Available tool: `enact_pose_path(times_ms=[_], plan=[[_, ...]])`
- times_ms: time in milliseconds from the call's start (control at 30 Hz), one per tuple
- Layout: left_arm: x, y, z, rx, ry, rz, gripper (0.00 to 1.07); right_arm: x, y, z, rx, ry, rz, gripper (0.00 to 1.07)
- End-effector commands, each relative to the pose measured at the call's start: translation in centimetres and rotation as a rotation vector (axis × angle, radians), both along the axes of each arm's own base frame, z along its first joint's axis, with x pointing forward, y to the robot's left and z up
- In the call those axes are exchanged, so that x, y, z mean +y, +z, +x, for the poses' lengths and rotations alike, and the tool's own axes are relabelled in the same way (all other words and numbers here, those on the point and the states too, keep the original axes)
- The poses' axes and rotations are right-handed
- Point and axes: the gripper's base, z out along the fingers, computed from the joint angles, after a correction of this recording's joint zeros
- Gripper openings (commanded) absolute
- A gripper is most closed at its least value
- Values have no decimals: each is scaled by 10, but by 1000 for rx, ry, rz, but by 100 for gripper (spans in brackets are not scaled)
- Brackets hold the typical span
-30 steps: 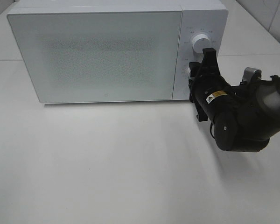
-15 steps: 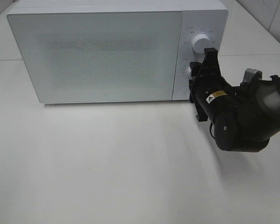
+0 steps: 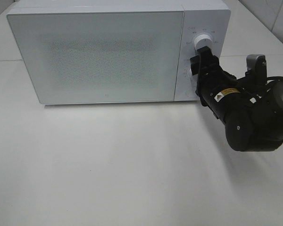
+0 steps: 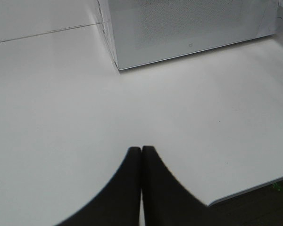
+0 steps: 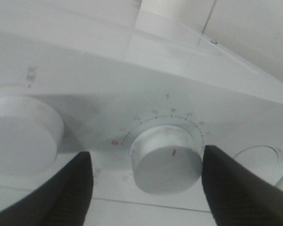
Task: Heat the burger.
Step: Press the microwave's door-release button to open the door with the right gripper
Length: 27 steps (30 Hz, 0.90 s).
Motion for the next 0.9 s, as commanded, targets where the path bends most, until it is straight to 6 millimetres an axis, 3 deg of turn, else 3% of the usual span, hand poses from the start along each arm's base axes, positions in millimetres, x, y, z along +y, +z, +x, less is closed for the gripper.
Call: enact_pose_path(times_ms=[33,67,167,233,433,667,900], plan=[[0,0,-3,-33,5,-16,0,7,33,-5,-251,139,-265,64],[0,0,-3,-33,5,-16,0,10,37,-7,-265,205,-389,64],[0,0,-3,-33,5,-16,0,13,39,-9,-274,246,-455,64],[0,0,-3,-33,5,-16,0,18,44,-14,-286,376,-666,64],[0,0,-3,-33,5,-16,0,20,46,-18,-262,460,-795,64],[0,0,-3,-33,5,-16,0,17,48,-32,-159,677,-1085,64],[0,0,-3,-33,5,-16,0,11,49,-41,-53,763,-1167,64]])
